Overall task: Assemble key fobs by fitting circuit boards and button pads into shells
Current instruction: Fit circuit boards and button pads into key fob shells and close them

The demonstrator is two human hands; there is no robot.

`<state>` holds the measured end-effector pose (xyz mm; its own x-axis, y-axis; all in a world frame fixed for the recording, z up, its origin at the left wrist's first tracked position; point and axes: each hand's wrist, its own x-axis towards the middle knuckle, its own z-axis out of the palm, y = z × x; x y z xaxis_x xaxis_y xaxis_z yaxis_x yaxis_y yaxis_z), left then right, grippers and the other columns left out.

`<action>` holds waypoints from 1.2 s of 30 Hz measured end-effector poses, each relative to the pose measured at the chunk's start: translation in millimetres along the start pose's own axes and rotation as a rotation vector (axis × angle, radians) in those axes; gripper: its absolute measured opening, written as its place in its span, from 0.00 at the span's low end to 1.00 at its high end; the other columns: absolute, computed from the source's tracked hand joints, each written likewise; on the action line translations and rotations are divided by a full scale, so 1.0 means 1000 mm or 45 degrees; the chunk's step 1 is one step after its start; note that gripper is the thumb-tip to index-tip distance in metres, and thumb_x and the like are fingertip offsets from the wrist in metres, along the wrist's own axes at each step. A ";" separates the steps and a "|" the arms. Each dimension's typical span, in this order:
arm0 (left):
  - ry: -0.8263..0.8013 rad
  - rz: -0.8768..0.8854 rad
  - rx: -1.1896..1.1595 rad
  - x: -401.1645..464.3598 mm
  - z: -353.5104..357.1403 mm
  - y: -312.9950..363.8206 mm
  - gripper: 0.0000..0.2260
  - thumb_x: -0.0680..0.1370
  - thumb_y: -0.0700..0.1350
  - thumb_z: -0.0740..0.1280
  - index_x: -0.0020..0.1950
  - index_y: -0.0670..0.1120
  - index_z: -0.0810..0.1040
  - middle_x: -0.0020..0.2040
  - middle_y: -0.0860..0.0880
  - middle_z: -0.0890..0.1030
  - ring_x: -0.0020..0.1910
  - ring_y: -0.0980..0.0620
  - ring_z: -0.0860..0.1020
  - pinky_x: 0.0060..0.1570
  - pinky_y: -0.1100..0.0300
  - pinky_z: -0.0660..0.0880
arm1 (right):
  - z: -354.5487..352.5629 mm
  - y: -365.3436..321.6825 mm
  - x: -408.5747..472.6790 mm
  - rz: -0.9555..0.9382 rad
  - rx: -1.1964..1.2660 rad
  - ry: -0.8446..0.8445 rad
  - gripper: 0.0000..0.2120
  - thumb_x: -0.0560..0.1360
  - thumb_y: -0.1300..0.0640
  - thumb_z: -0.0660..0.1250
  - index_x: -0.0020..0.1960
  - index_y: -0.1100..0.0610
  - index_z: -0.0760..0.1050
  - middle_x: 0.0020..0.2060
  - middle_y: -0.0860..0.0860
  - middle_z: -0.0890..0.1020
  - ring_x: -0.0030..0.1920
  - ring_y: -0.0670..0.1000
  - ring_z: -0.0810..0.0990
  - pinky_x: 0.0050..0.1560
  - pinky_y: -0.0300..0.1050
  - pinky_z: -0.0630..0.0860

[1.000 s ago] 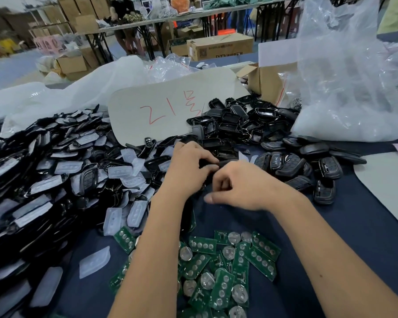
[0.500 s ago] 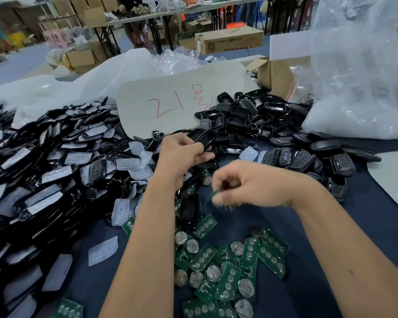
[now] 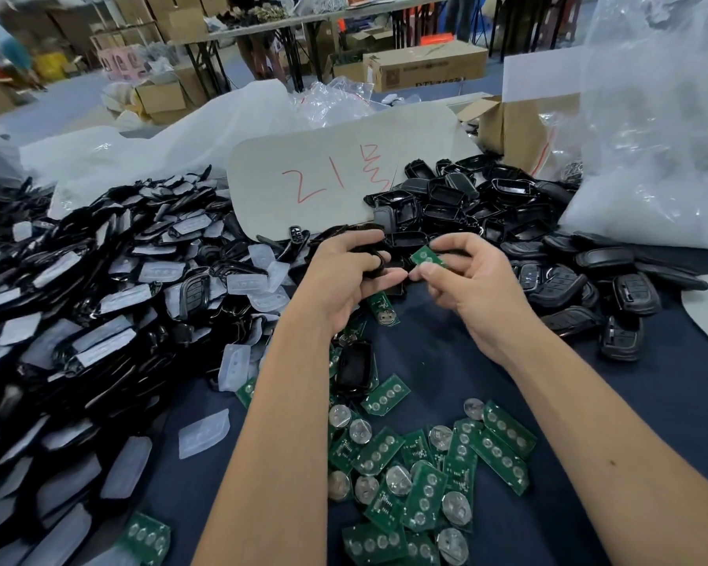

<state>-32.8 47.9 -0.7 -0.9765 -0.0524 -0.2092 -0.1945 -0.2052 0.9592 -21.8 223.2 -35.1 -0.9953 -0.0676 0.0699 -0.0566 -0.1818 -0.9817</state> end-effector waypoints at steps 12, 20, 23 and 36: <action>0.150 0.035 0.316 0.002 0.002 -0.003 0.09 0.85 0.37 0.56 0.60 0.44 0.74 0.35 0.44 0.85 0.22 0.55 0.66 0.20 0.65 0.60 | -0.003 0.001 0.003 -0.087 0.064 0.213 0.06 0.80 0.68 0.69 0.55 0.61 0.77 0.38 0.61 0.85 0.31 0.47 0.79 0.26 0.38 0.69; 0.107 -0.034 0.198 -0.001 0.003 -0.002 0.04 0.80 0.32 0.67 0.47 0.40 0.75 0.44 0.39 0.81 0.31 0.45 0.84 0.28 0.63 0.79 | -0.003 0.002 0.002 -0.137 -0.024 0.267 0.06 0.80 0.67 0.69 0.50 0.60 0.72 0.32 0.58 0.85 0.24 0.50 0.75 0.21 0.41 0.69; 0.089 -0.070 0.197 -0.003 0.005 -0.001 0.08 0.78 0.32 0.70 0.44 0.41 0.73 0.47 0.38 0.80 0.33 0.42 0.86 0.31 0.62 0.80 | -0.003 0.002 0.003 -0.129 -0.025 0.286 0.07 0.80 0.67 0.69 0.48 0.59 0.72 0.31 0.57 0.84 0.23 0.50 0.74 0.20 0.40 0.68; -0.059 -0.121 0.133 -0.006 0.017 -0.001 0.11 0.81 0.30 0.65 0.41 0.40 0.72 0.26 0.48 0.80 0.30 0.48 0.84 0.45 0.54 0.85 | 0.005 0.010 0.002 -0.134 -0.084 0.250 0.05 0.81 0.65 0.69 0.47 0.60 0.75 0.31 0.59 0.84 0.21 0.52 0.75 0.20 0.40 0.70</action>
<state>-28.3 64.8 2.7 -0.9560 0.0082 -0.2931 -0.2924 -0.1040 0.9506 -23.7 216.0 -43.8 -0.9796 0.1416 0.1428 -0.1593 -0.1131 -0.9807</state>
